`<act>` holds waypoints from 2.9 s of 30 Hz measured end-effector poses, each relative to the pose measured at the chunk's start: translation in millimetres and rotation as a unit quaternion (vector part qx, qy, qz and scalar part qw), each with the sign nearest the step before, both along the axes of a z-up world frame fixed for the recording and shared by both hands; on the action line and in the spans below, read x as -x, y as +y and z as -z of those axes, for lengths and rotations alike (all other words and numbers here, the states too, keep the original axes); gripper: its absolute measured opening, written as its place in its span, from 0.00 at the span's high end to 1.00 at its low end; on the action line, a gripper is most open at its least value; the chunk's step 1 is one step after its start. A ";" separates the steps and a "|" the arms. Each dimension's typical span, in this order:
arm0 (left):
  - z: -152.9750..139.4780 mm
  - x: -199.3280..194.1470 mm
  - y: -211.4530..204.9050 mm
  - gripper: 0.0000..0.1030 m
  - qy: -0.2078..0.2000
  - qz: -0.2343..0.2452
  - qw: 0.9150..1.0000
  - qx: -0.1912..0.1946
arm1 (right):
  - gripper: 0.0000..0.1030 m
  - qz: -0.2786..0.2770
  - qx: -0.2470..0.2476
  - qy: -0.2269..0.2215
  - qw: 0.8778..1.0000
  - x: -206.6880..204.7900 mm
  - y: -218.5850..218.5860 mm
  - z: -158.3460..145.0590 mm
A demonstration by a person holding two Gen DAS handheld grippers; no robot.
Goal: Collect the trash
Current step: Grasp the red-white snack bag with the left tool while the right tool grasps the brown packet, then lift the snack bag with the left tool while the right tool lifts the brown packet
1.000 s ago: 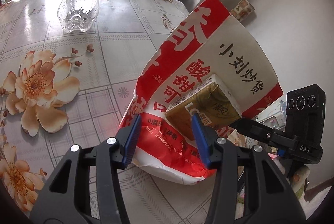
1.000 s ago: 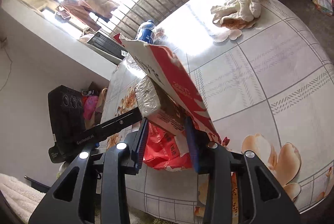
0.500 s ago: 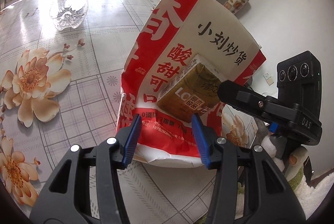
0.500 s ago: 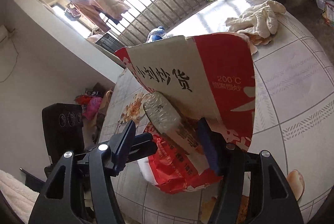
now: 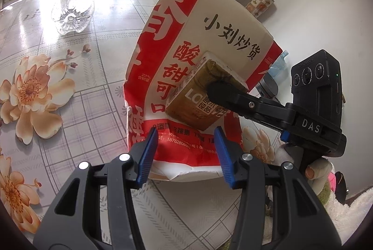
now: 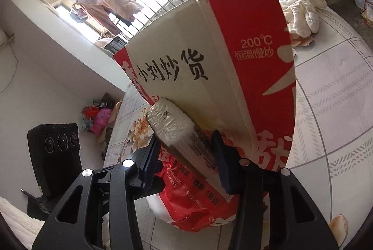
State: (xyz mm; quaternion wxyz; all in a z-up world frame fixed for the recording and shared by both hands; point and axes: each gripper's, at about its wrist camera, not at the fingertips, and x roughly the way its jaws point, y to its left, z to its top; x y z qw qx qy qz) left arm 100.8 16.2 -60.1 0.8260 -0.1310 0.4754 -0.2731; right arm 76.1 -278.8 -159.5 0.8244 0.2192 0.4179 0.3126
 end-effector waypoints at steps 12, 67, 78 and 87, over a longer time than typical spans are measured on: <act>-17.3 20.2 -27.0 0.33 -0.117 0.047 0.985 -0.119 | 0.58 -0.026 -0.050 0.071 0.996 -6.8 -9.8 7.9; -25.1 -17.1 -59.0 0.45 -0.085 0.026 0.990 -0.114 | 0.92 0.022 -0.001 -0.009 1.000 16.0 -58.2 21.8; -44.3 -4.1 -54.9 0.45 -0.106 0.015 0.988 -0.109 | 0.95 0.044 -0.015 -0.016 0.999 25.9 -76.1 17.4; -52.4 14.4 -50.3 0.46 -0.123 0.015 0.987 -0.101 | 0.96 0.055 -0.022 -0.023 0.998 36.1 -84.1 11.4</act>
